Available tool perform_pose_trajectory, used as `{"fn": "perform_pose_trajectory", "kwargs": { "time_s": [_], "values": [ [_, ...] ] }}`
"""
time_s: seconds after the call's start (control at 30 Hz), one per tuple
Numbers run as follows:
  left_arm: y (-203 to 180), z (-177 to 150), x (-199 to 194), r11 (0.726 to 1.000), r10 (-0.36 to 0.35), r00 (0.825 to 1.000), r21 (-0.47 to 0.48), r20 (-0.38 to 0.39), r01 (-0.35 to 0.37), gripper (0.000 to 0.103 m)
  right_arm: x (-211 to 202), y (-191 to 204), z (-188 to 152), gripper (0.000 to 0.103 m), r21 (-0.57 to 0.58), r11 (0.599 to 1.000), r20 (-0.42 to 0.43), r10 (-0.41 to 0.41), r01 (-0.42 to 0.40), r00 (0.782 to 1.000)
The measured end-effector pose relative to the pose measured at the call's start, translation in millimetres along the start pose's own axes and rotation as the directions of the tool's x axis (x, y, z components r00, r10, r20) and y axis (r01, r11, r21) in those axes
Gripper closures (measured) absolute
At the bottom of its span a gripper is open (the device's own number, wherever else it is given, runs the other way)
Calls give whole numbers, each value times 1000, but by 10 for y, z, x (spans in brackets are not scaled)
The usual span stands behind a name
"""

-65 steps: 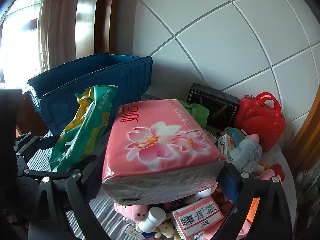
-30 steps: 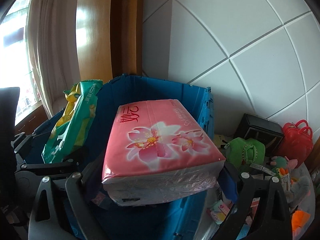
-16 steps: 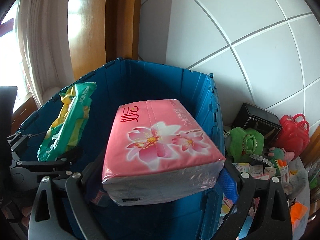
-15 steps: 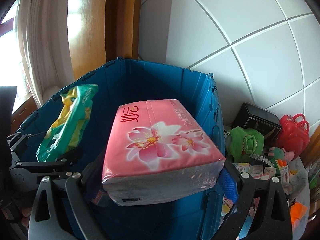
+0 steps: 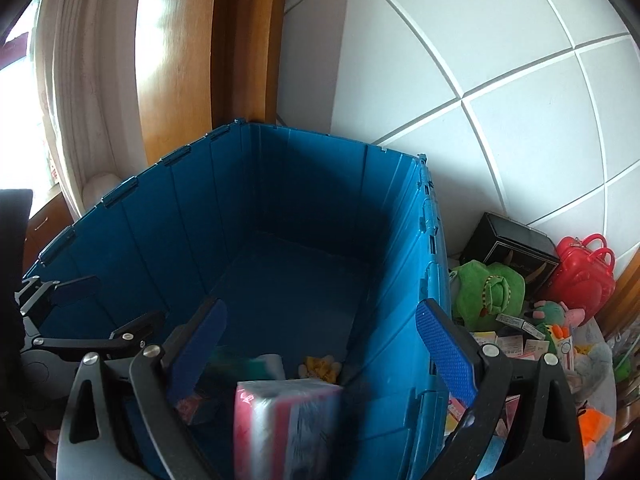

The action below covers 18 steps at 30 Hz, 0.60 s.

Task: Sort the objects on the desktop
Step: 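Open the left tool to drop the wet-wipe pack while the right tool drops the tissue pack, then move both open tools back from the crate toward the pile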

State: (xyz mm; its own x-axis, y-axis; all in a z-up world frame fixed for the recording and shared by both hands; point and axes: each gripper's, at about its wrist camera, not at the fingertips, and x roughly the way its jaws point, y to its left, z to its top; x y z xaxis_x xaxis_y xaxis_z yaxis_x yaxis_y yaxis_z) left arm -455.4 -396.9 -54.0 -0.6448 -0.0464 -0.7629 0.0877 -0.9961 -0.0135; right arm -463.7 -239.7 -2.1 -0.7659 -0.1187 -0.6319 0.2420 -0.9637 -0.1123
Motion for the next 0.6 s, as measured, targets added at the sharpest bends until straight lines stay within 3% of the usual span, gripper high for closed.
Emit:
{"fn": "perform_pose_trajectory", "kwargs": {
  "time_s": [0.6],
  "values": [
    [-72, -202, -221, 1000, 7, 999, 20, 33, -8, 20, -159, -12, -154, 6, 3, 1000, -21, -16, 17, 1000]
  ]
}}
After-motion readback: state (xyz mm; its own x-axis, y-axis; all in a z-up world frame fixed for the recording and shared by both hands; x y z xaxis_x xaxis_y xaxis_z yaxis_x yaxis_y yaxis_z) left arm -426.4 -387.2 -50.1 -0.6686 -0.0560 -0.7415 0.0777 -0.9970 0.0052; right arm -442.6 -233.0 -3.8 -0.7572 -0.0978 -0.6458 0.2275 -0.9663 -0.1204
